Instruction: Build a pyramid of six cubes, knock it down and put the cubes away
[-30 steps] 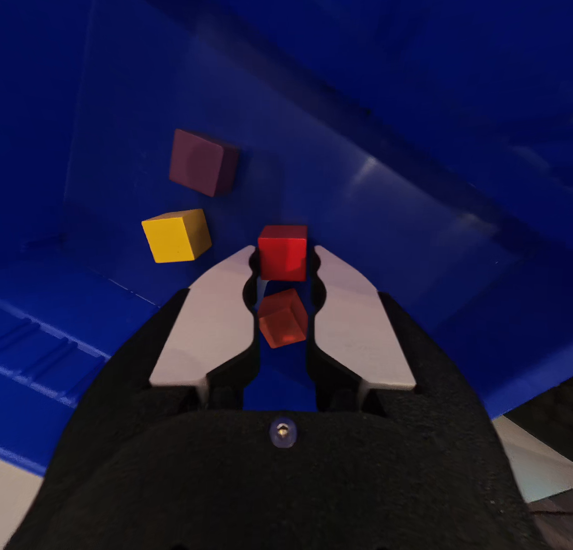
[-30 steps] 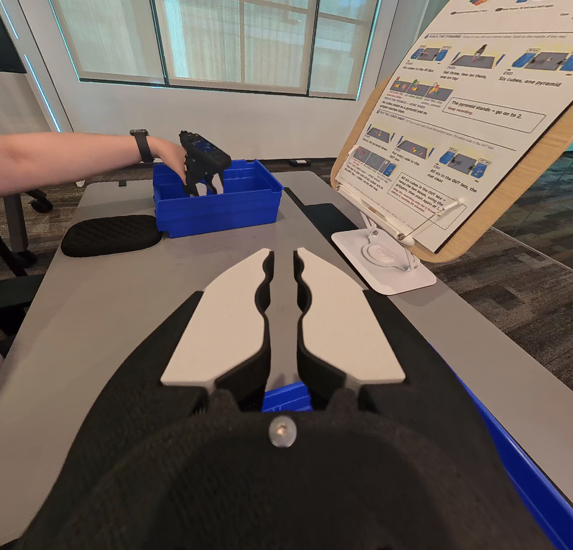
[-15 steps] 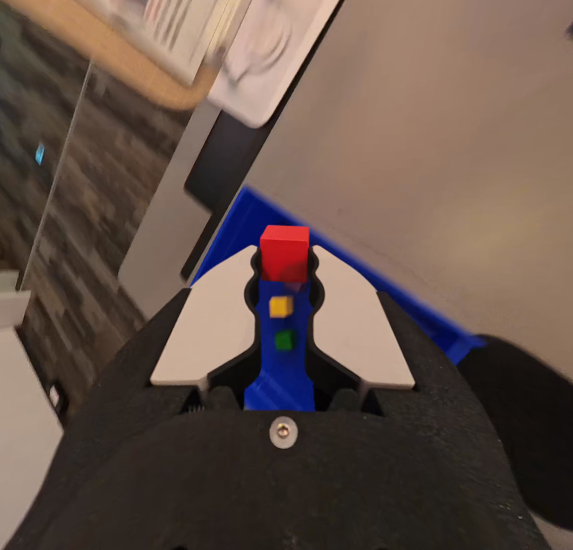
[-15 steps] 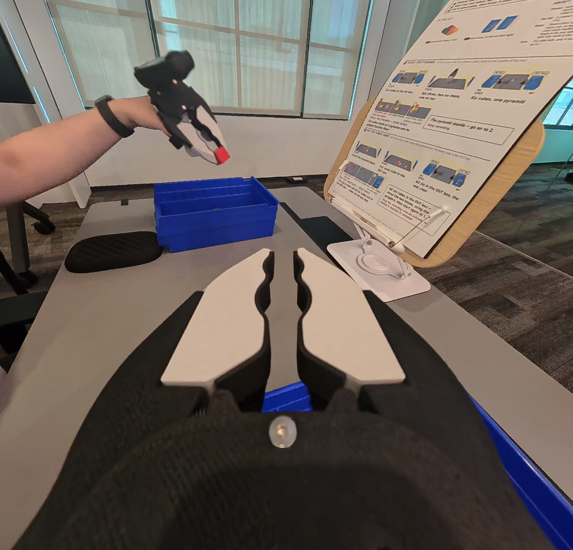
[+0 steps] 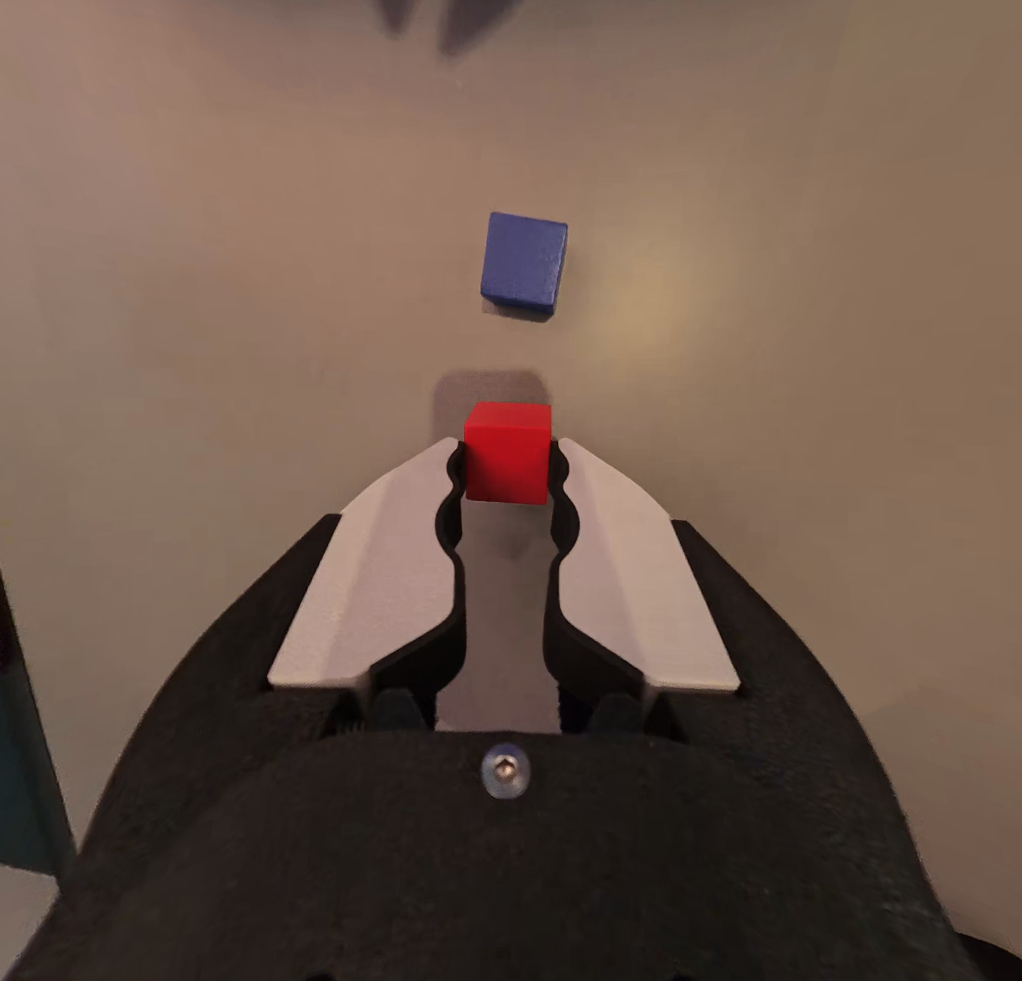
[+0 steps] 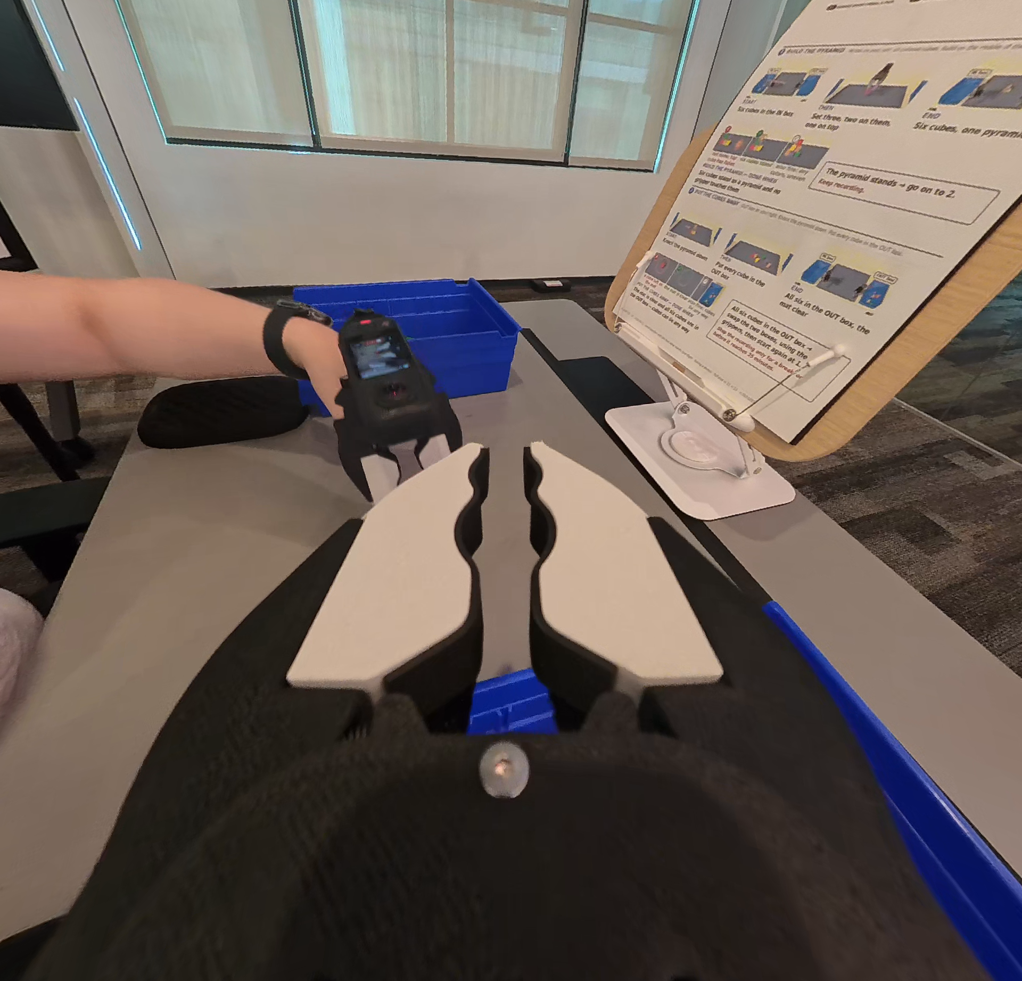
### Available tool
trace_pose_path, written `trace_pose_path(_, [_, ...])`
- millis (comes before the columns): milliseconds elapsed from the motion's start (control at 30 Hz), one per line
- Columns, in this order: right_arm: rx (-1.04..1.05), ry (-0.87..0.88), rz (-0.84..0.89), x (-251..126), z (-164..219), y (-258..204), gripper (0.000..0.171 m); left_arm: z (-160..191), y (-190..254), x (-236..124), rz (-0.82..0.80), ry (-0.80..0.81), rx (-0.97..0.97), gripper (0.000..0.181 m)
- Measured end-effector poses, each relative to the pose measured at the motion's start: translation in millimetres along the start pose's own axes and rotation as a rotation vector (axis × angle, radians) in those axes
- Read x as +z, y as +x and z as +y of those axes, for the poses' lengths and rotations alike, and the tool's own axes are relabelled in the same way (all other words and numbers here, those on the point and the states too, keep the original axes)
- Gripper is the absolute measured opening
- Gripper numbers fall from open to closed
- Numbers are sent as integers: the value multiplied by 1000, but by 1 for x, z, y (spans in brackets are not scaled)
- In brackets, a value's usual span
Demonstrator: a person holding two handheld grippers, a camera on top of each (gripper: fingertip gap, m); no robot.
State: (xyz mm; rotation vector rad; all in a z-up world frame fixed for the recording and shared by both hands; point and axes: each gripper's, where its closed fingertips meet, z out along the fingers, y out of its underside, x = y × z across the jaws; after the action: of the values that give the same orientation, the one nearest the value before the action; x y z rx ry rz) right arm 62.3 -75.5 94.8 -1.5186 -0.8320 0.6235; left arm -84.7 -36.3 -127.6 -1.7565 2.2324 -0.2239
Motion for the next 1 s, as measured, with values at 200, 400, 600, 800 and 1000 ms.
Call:
trace_pose_path(200, [10, -16, -4, 1, 4, 1, 12, -9, 1, 20, 34, -68, 46, 28])
trace_pose_path(400, [9, -11, -11, 0, 3, 1, 12, -8, 1, 30, 37, -116, 76, 28])
trace_pose_path(600, [13, -15, -14, 1, 3, 2, 12, -13, -1, 32, 45, -101, 77, 28])
trace_pose_path(800, [9, -28, -14, 2, 5, 2, 12, -16, -2, 34, 59, -107, 81, 28])
trace_pose_path(1000, [15, -33, -10, 2, 7, 3, 12, -19, -1, 34, 56, -117, 104, 28])
